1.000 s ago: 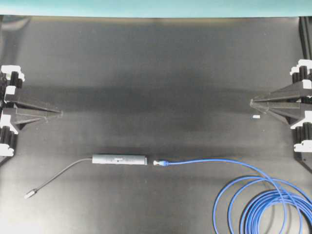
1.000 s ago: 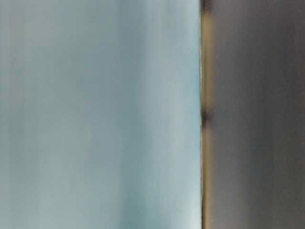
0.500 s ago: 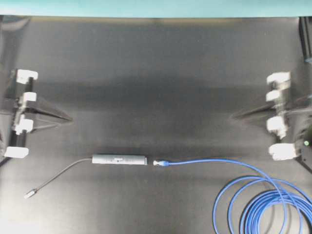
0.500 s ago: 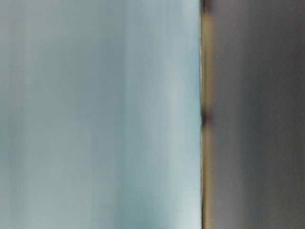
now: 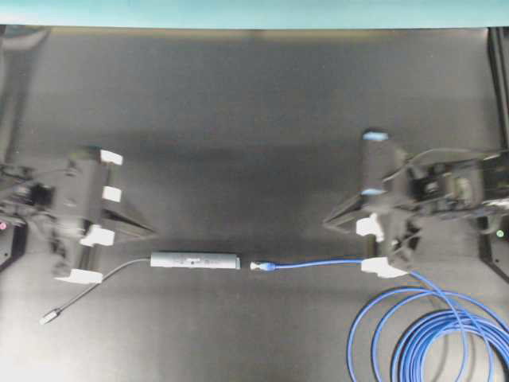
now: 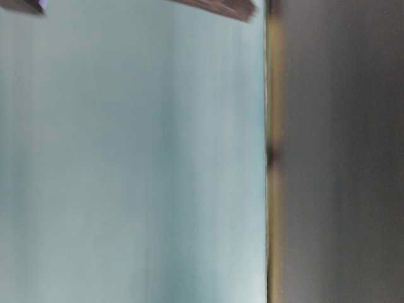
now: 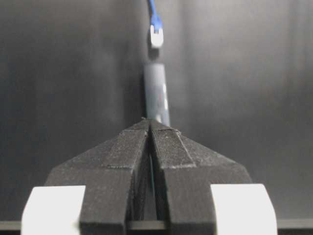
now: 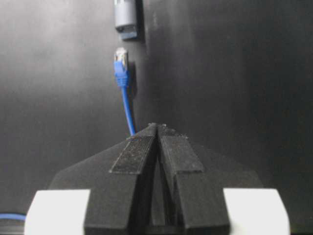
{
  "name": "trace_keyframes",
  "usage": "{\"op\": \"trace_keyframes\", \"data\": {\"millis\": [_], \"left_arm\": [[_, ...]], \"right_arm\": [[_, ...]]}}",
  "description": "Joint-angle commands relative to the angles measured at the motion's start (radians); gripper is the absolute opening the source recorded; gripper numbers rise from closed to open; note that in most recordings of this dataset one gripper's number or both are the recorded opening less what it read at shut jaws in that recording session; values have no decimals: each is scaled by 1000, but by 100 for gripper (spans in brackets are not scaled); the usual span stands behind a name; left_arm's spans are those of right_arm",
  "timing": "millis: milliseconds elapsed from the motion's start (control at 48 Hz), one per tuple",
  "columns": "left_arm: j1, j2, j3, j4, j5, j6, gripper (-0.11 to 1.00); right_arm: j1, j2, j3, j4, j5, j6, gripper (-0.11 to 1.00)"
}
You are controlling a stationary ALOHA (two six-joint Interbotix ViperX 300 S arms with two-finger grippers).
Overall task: Insert the LAN cable into the hub.
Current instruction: 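Grasp the grey hub with left gripper, blue plug with right gripper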
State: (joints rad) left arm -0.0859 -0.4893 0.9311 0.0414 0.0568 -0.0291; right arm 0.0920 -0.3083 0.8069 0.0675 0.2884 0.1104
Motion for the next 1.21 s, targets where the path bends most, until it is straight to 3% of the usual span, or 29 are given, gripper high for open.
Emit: {"op": "trace_keyframes", "data": {"millis": [0, 208, 292, 438, 521, 709, 855, 1188], "left_arm": [[-8, 25, 9, 3, -92, -11, 1], [-18, 86, 150, 3, -468, -83, 4], [-17, 123, 193, 3, -578, -129, 22], [-15, 224, 239, 3, -706, -207, 66], [-15, 291, 249, 3, -767, -219, 85], [-14, 480, 252, 3, -977, -219, 79], [-8, 598, 244, 3, -1120, -221, 80], [-5, 746, 219, 3, -1173, -221, 80]], "right_arm": [[21, 32, -15, -2, -29, 2, 0], [21, 35, 9, -20, -152, 0, 2], [21, 29, 26, -26, -196, 3, 7], [21, 25, 38, -25, -250, 3, 20], [21, 25, 40, -26, -270, 3, 28], [21, 21, 46, -23, -295, 14, 43], [21, 21, 48, -21, -302, 15, 45], [21, 21, 49, -12, -314, 35, 45]]}}
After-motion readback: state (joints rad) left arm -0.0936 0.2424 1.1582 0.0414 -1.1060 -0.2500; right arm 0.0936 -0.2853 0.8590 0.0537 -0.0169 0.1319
